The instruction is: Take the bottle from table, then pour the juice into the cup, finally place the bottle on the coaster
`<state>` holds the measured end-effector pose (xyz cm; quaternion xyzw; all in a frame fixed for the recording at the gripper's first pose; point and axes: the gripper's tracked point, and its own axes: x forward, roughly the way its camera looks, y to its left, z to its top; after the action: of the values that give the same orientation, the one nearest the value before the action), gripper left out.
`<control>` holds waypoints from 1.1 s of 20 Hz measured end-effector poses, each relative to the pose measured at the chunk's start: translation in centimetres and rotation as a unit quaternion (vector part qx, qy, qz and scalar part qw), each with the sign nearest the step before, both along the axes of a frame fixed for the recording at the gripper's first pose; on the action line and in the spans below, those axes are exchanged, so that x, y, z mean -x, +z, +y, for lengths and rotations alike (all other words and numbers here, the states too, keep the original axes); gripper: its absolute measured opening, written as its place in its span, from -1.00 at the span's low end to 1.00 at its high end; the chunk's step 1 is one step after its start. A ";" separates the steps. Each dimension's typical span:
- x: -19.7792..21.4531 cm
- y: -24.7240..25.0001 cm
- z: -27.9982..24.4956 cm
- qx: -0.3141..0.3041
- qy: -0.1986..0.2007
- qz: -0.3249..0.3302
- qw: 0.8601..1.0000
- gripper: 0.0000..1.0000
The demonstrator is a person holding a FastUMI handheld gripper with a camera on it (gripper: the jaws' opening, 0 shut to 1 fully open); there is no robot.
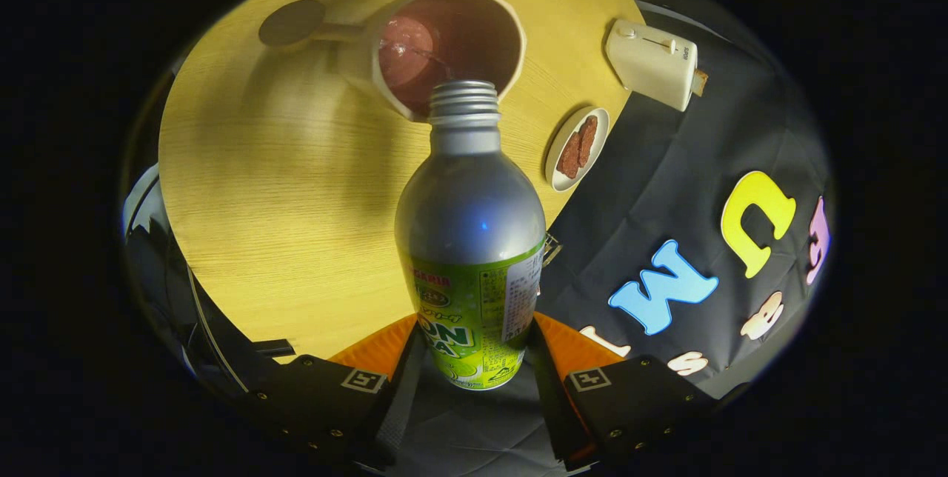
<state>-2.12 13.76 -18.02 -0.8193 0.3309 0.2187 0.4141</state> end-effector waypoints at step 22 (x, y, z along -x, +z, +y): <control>-0.5 1.1 0.2 0.057 0.019 0.015 0.998 0.49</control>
<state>-1.62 13.93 -16.96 -0.8445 0.3335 0.2198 0.3569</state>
